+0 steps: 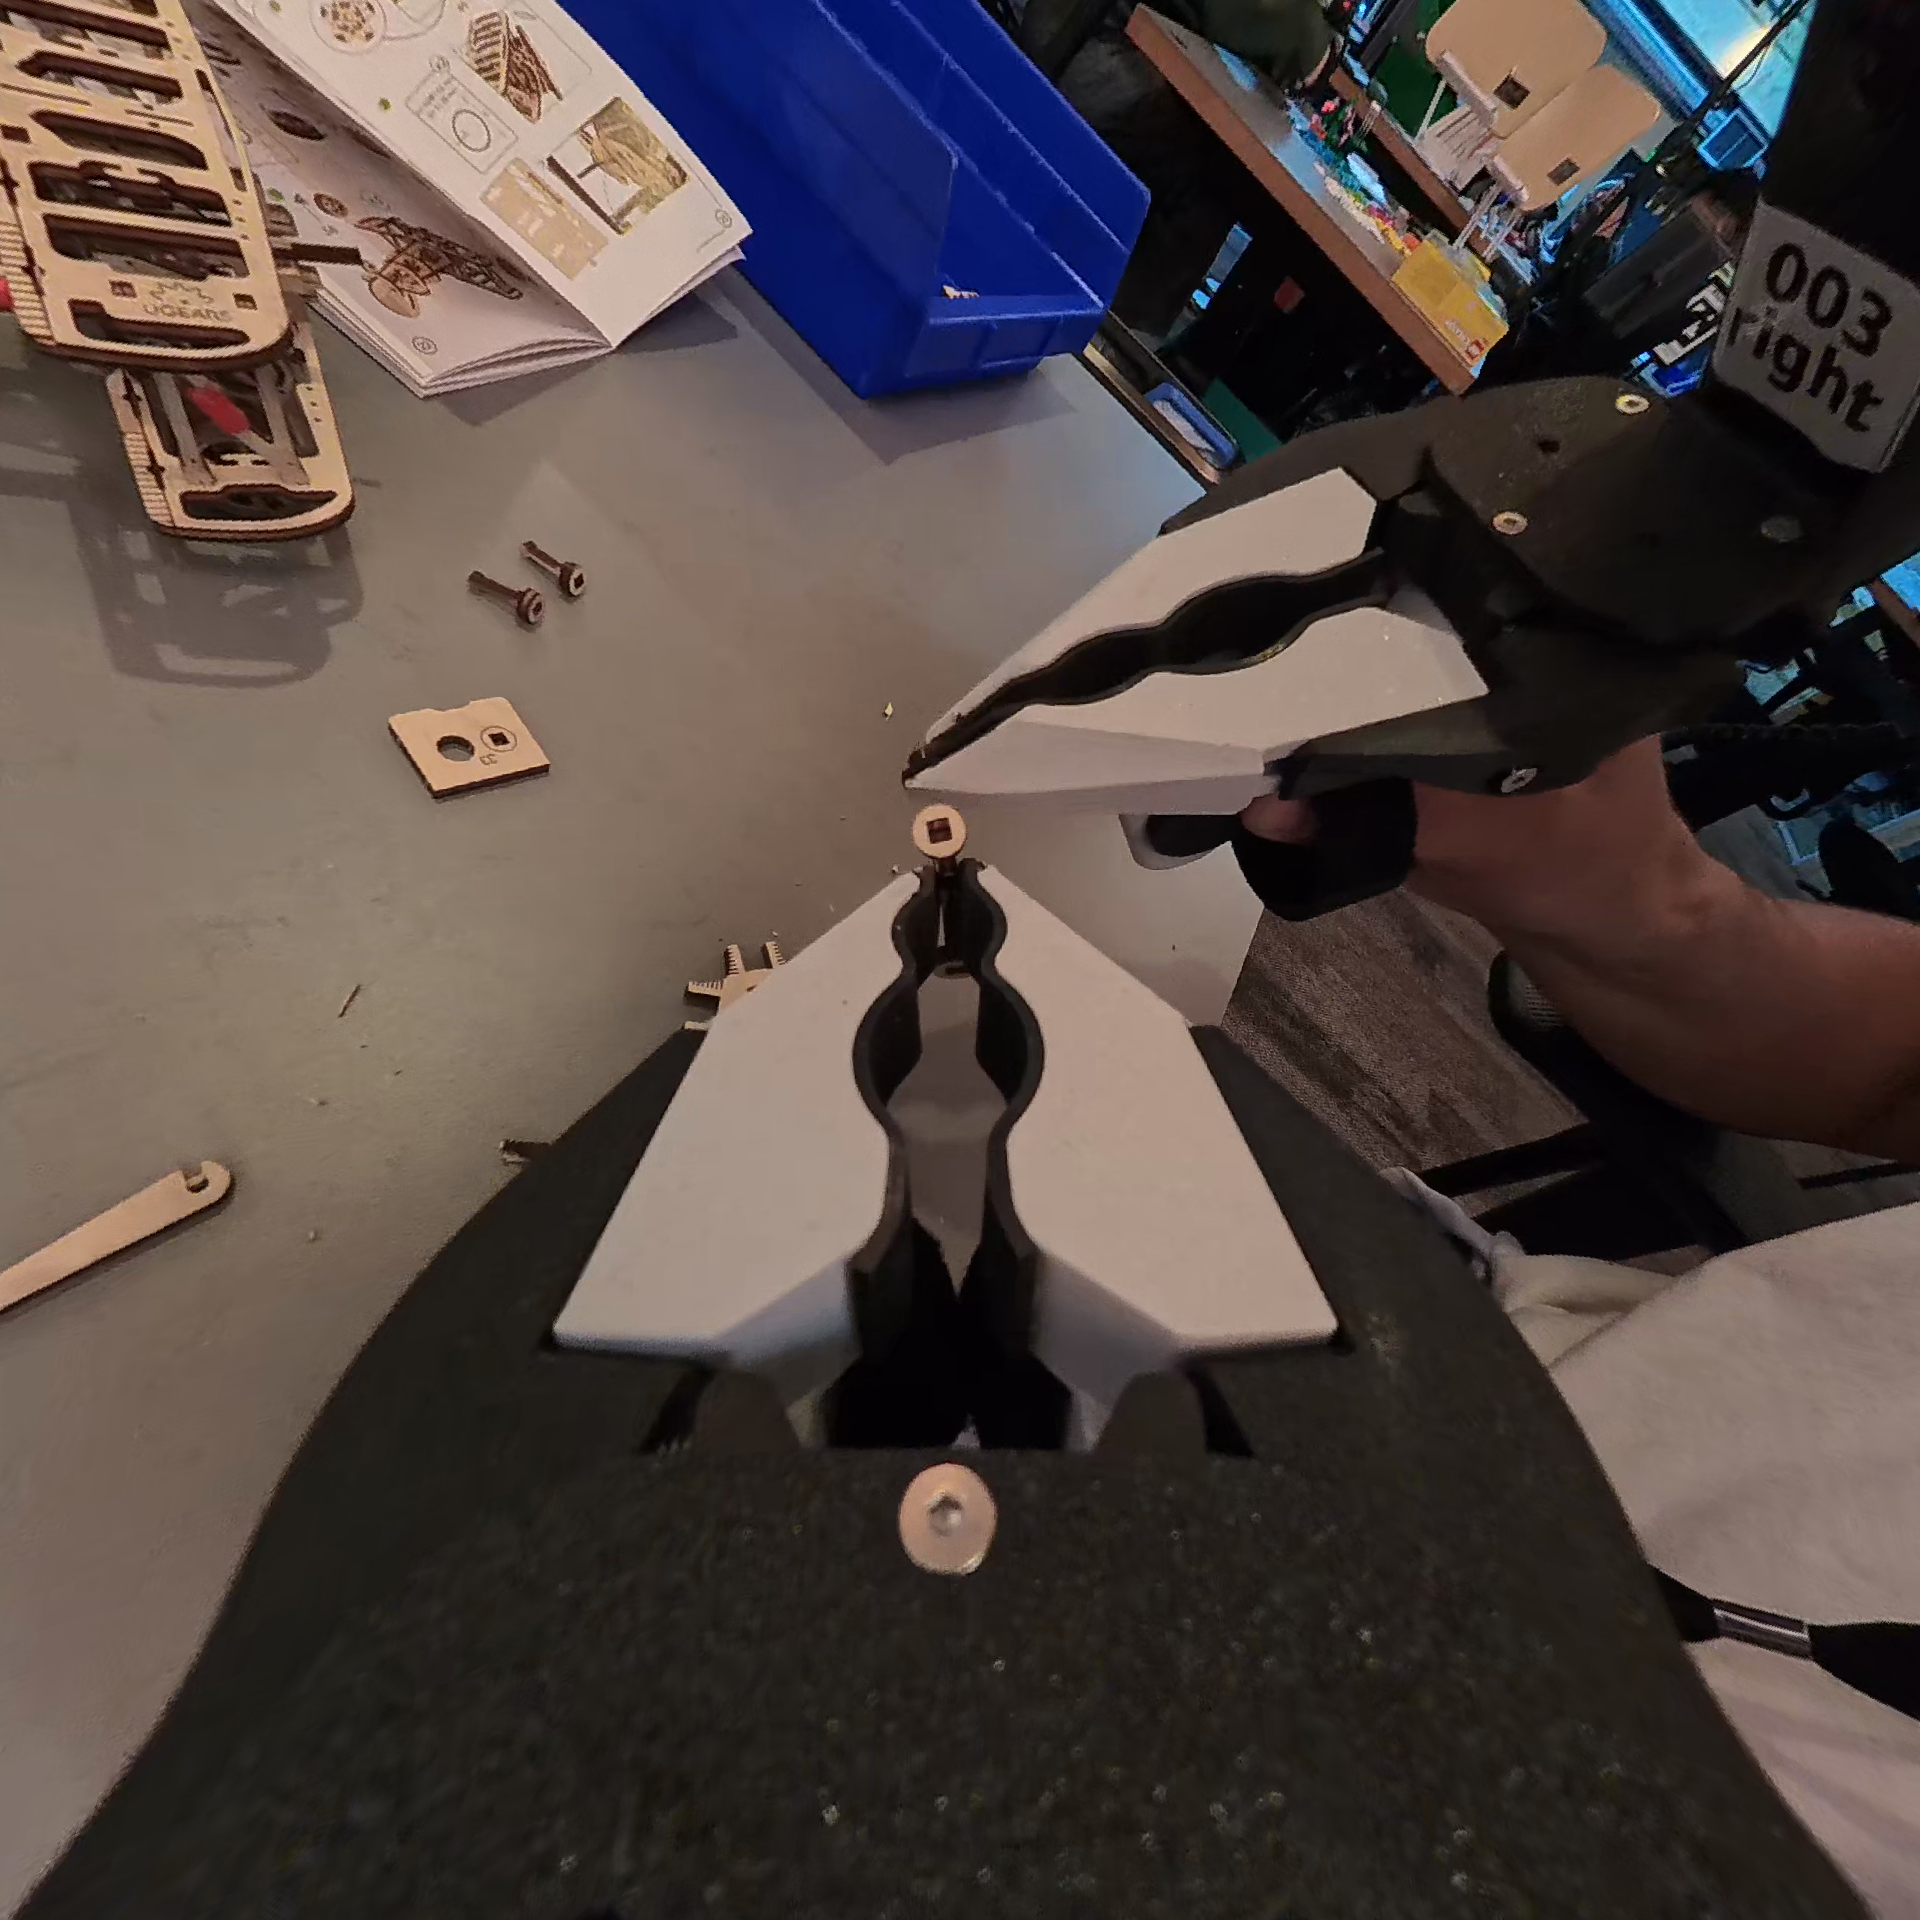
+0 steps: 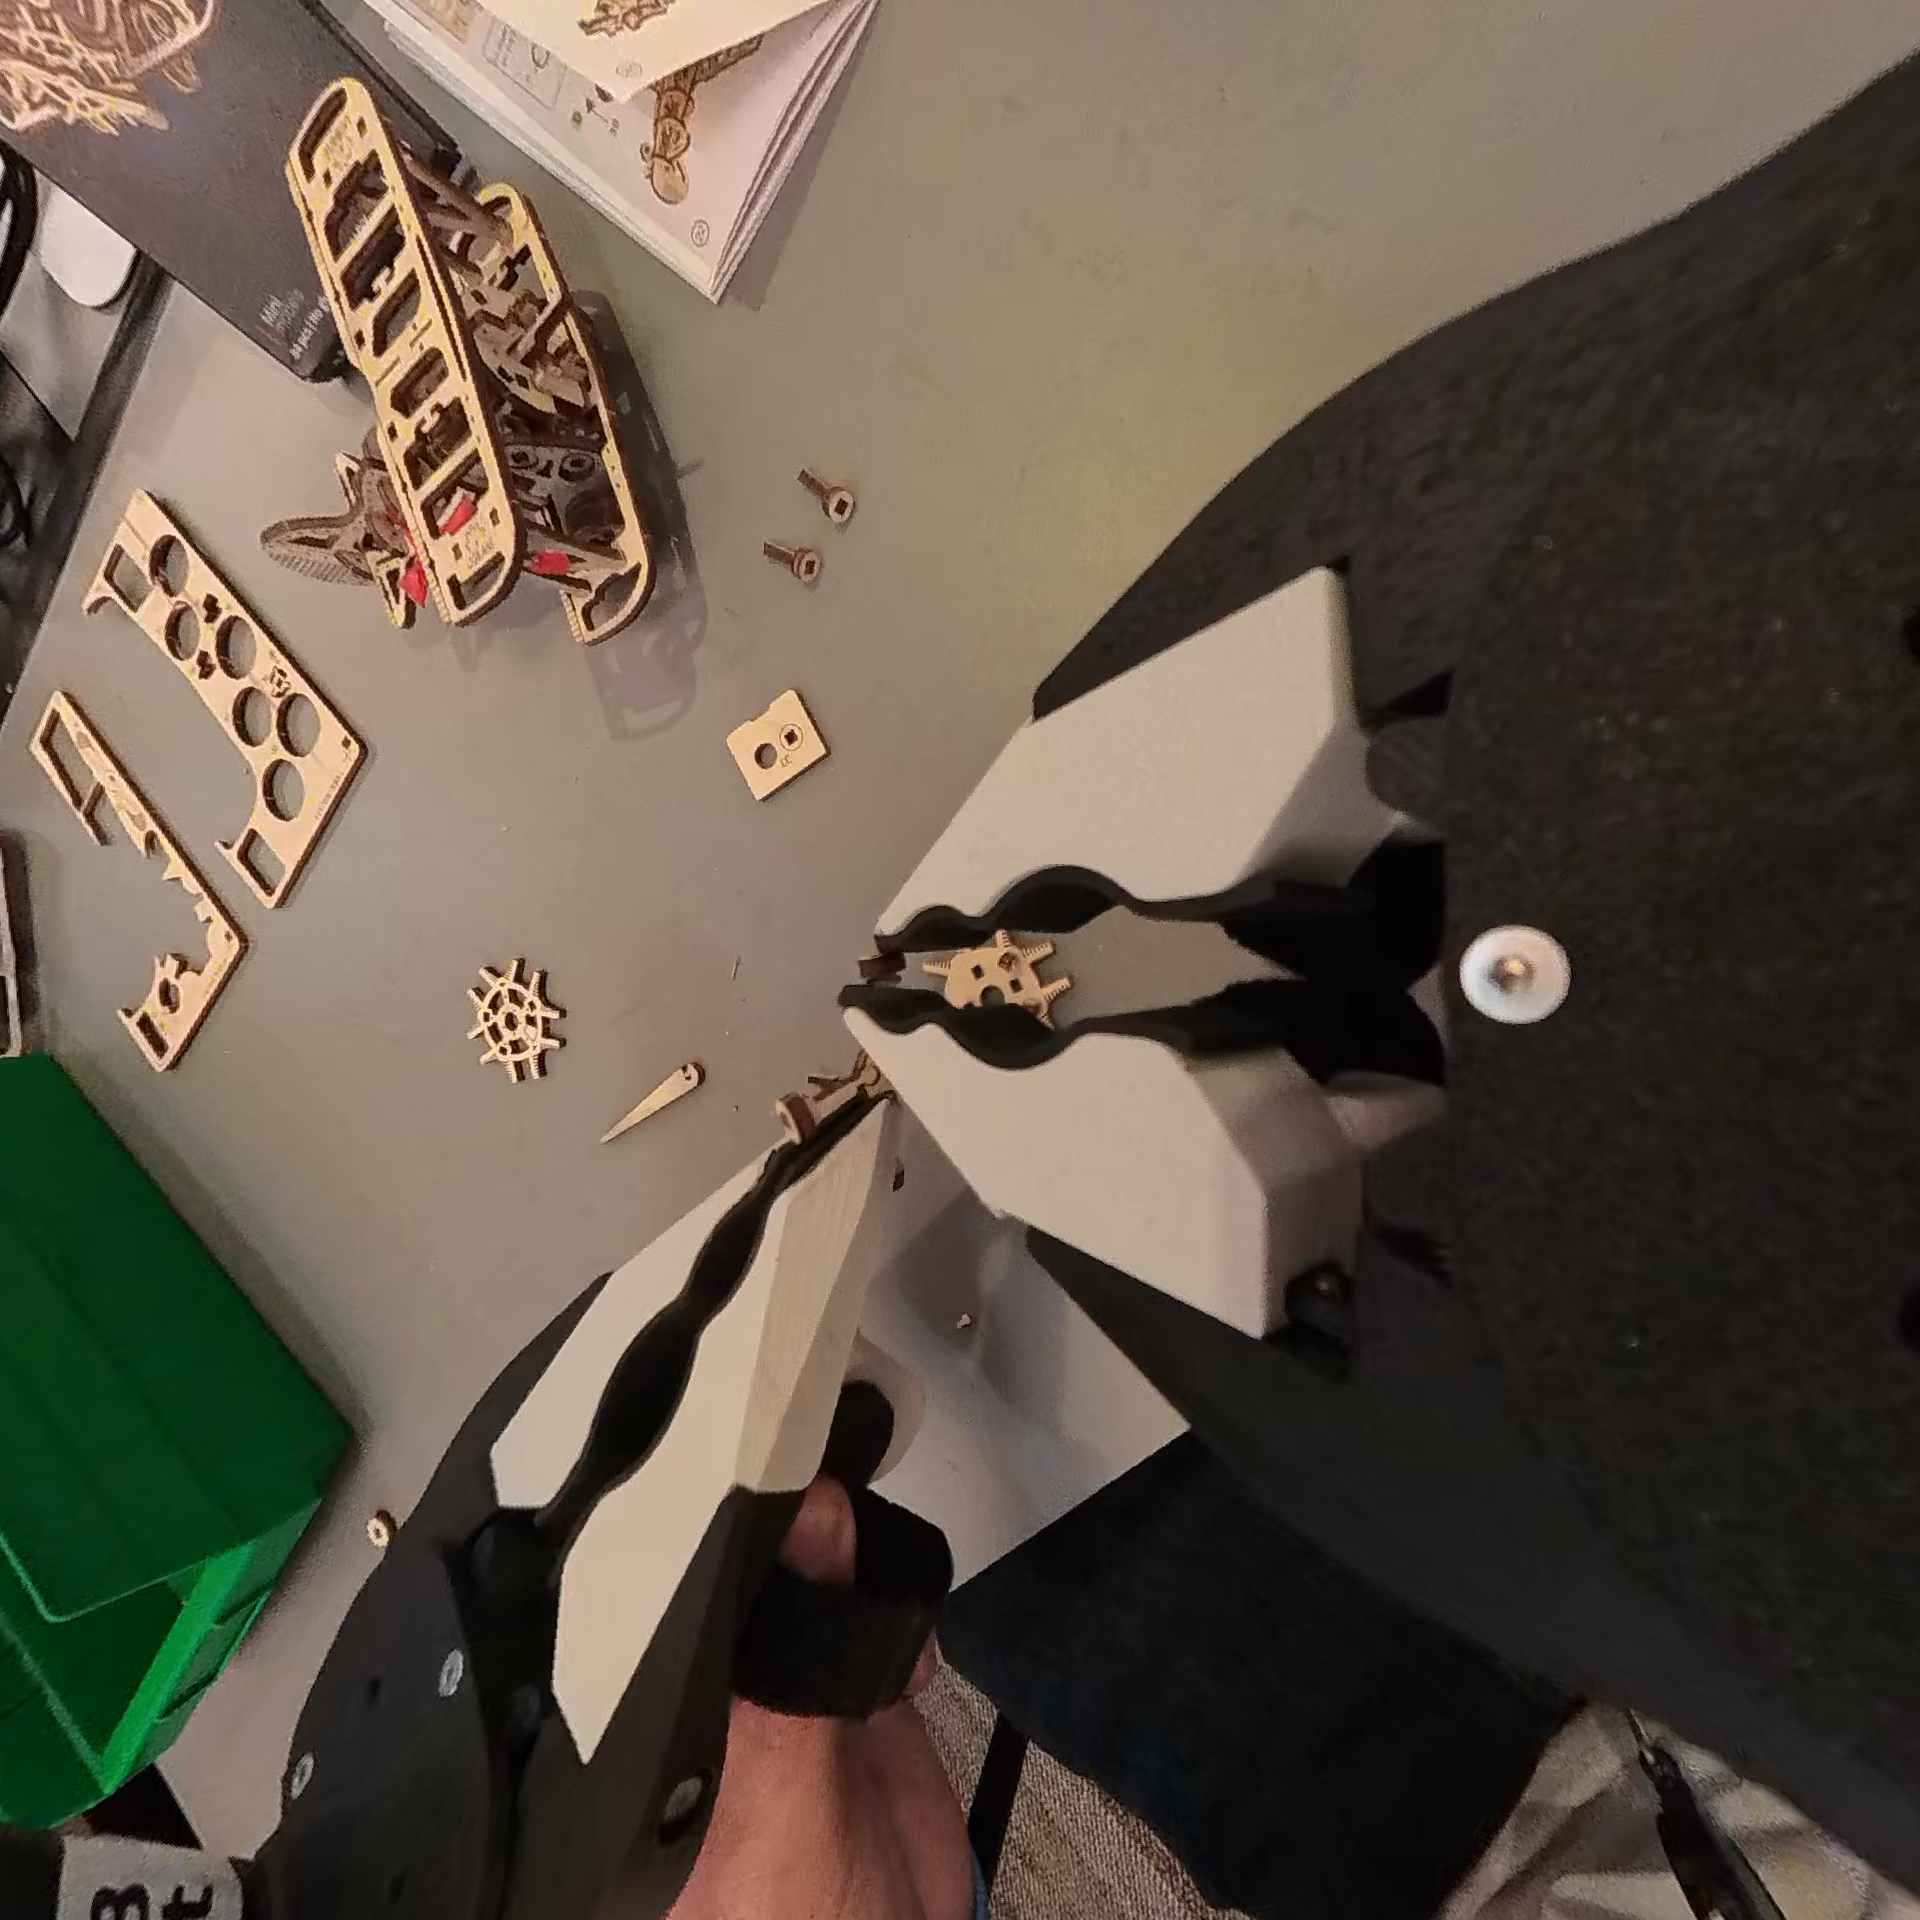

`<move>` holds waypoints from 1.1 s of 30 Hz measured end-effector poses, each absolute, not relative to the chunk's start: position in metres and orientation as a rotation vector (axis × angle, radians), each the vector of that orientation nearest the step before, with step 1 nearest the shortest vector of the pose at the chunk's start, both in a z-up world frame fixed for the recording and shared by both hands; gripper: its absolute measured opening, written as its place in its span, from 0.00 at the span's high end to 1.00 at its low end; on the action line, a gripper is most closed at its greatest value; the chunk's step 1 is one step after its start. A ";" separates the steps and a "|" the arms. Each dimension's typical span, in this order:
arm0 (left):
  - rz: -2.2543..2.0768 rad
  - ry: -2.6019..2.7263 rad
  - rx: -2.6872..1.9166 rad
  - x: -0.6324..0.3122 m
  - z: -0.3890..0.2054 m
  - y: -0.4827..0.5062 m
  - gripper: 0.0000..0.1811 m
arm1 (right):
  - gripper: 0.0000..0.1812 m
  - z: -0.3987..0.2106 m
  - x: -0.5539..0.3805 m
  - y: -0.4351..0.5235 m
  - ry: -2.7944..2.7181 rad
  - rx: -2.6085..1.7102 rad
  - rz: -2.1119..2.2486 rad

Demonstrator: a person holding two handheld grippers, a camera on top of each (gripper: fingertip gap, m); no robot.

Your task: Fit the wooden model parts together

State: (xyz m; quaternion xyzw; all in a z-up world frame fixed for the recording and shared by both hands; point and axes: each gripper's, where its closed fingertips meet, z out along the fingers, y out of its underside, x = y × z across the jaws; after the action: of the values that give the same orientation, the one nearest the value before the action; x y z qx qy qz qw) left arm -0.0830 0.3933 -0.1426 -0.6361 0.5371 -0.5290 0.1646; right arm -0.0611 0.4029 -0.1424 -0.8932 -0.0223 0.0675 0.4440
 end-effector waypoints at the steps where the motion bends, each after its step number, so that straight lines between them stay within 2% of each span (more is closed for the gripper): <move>1: -1.511 1.532 -1.813 -0.083 -0.143 0.393 1.00 | 0.97 -0.142 -0.061 0.403 -0.055 -2.212 0.164; 14: -1.616 1.492 -1.847 -0.083 -0.140 0.391 1.00 | 0.97 -0.139 -0.061 0.405 -0.136 -2.173 0.041; 18: -1.850 1.376 -1.896 -0.082 -0.131 0.387 1.00 | 0.97 -0.131 -0.060 0.407 -0.202 -2.109 -0.091; 33: -1.715 1.454 -1.856 -0.084 -0.137 0.391 1.00 | 0.97 -0.133 -0.060 0.405 -0.124 -2.135 0.070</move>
State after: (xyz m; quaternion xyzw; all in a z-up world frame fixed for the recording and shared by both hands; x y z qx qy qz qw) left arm -0.0837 0.3914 -0.1365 -0.6326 0.4955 -0.5845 0.1129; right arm -0.0598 0.4045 -0.1327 -0.8753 -0.0507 0.0288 0.4801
